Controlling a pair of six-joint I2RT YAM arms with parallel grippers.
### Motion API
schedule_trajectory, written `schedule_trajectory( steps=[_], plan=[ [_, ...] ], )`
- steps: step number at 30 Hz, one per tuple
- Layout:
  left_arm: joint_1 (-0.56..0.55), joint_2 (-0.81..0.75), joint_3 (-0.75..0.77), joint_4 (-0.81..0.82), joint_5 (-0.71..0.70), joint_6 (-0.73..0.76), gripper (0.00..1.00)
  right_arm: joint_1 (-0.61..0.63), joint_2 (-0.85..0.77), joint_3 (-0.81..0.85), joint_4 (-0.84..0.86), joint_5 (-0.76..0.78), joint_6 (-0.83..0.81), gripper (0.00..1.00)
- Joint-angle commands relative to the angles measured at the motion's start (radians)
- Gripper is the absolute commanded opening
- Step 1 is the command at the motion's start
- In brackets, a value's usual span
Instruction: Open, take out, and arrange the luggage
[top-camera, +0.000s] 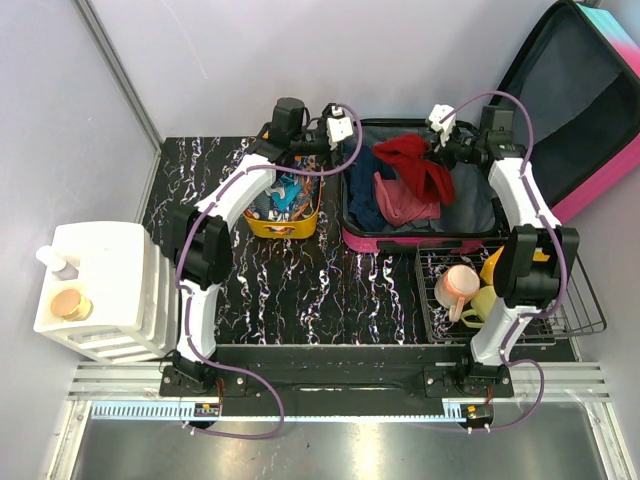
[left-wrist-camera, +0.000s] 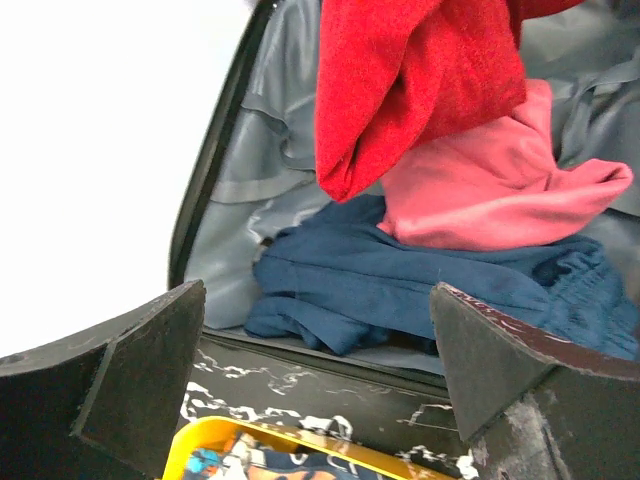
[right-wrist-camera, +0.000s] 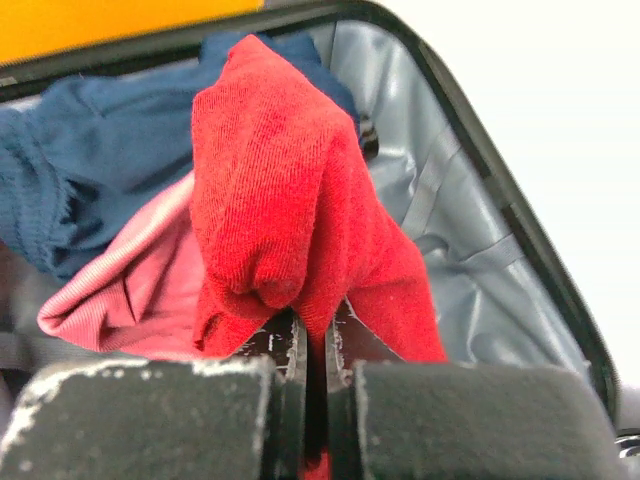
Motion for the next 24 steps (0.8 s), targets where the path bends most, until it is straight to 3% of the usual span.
schedule_trajectory(
  steps=[1,7,11,17,18,21,22,24],
  plan=[
    [-0.012,-0.076,0.005,0.107,0.054,0.190,0.99,0.027,-0.120,0.030,0.085,-0.093,0.023,0.00],
    [-0.050,-0.101,-0.009,0.107,0.103,0.269,0.99,0.090,-0.149,0.031,0.114,-0.098,0.066,0.00],
    [-0.084,-0.147,-0.123,0.147,0.088,0.347,0.99,0.136,-0.161,0.042,0.128,-0.113,0.095,0.00],
    [-0.104,-0.216,-0.216,0.248,0.062,0.332,0.97,0.185,-0.173,0.043,0.144,-0.139,0.120,0.00],
    [-0.104,-0.222,-0.214,0.248,0.048,0.327,0.93,0.194,-0.176,0.045,0.153,-0.147,0.135,0.00],
    [-0.102,-0.239,-0.222,0.242,-0.002,0.325,0.67,0.210,-0.184,0.040,0.176,-0.176,0.162,0.00],
    [-0.102,-0.247,-0.226,0.245,-0.014,0.322,0.53,0.213,-0.187,0.039,0.182,-0.188,0.167,0.00],
    [-0.090,-0.276,-0.245,0.262,-0.019,0.281,0.38,0.217,-0.190,0.036,0.191,-0.199,0.176,0.00]
  ],
)
